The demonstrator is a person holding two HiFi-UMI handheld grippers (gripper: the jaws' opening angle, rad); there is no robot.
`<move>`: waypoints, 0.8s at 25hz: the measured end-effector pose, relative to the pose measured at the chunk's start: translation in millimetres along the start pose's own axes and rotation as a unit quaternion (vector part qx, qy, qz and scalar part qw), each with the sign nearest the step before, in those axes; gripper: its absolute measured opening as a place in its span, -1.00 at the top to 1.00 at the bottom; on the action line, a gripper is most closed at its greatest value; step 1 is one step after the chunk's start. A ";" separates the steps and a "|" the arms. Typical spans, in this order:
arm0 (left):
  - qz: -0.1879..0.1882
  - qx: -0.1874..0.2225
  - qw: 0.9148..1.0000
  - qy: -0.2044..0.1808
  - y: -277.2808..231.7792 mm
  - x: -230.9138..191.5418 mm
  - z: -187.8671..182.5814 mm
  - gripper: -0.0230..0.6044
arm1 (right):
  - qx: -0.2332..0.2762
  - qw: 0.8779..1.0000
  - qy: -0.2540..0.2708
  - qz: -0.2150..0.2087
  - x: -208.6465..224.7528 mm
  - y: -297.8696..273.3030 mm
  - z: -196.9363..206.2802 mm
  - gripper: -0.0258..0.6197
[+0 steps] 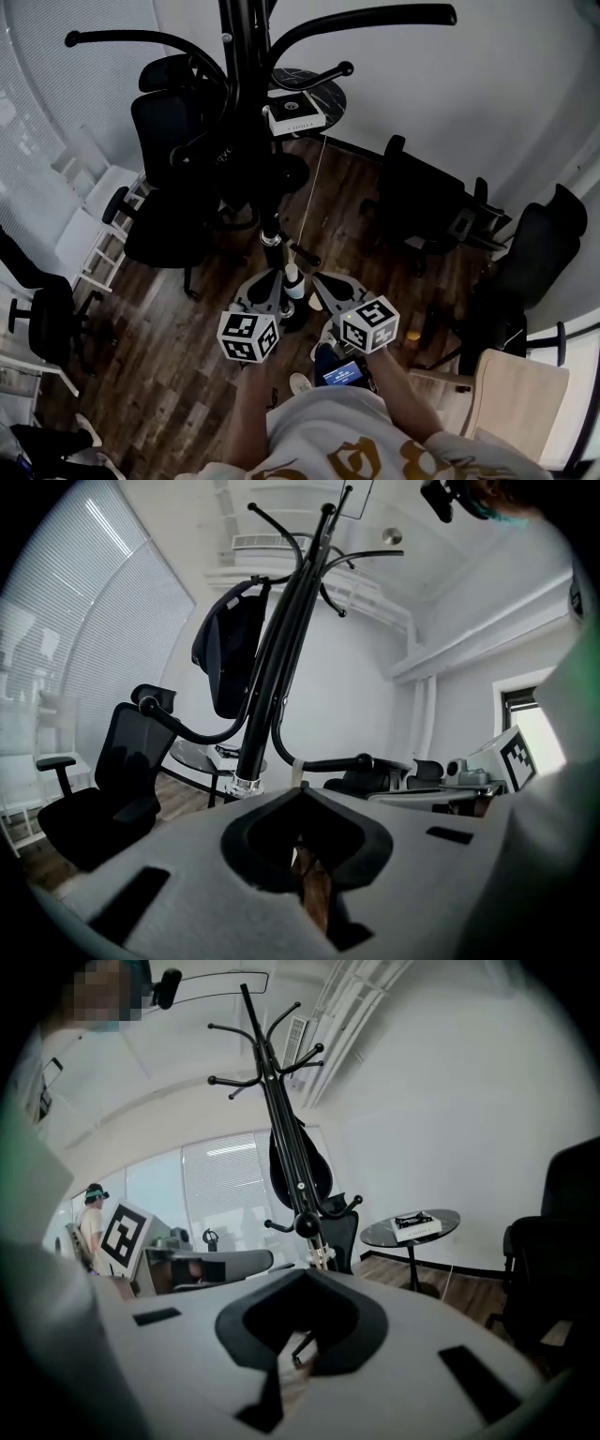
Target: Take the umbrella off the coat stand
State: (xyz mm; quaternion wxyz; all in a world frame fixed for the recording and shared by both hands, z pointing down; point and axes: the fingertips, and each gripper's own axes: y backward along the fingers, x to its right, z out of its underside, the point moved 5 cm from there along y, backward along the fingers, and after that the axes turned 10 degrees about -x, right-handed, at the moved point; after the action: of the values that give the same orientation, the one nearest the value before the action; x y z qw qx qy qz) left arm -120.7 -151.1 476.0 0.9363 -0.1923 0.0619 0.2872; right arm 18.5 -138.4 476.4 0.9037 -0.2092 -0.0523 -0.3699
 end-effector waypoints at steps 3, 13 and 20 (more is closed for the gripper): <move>0.003 0.000 1.000 0.002 -5.4 -4.3 -0.1 0.86 | 0.000 1.000 0.012 0.002 3.0 -5.4 -3.6 0.88; -0.009 -0.013 1.000 -0.010 -24.4 -12.0 1.9 0.86 | -0.021 1.000 0.015 0.002 18.4 -27.3 -1.2 0.88; -0.002 -0.024 1.000 -0.013 -37.8 -15.4 7.2 0.86 | -0.031 0.999 0.018 -0.008 25.1 -42.1 1.2 0.88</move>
State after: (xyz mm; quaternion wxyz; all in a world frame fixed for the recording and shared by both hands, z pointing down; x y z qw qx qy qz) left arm -112.2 -184.9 498.3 0.9328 -0.2111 0.0428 0.2890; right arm 7.7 -181.0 498.1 0.8946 -0.2298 -0.0268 -0.3824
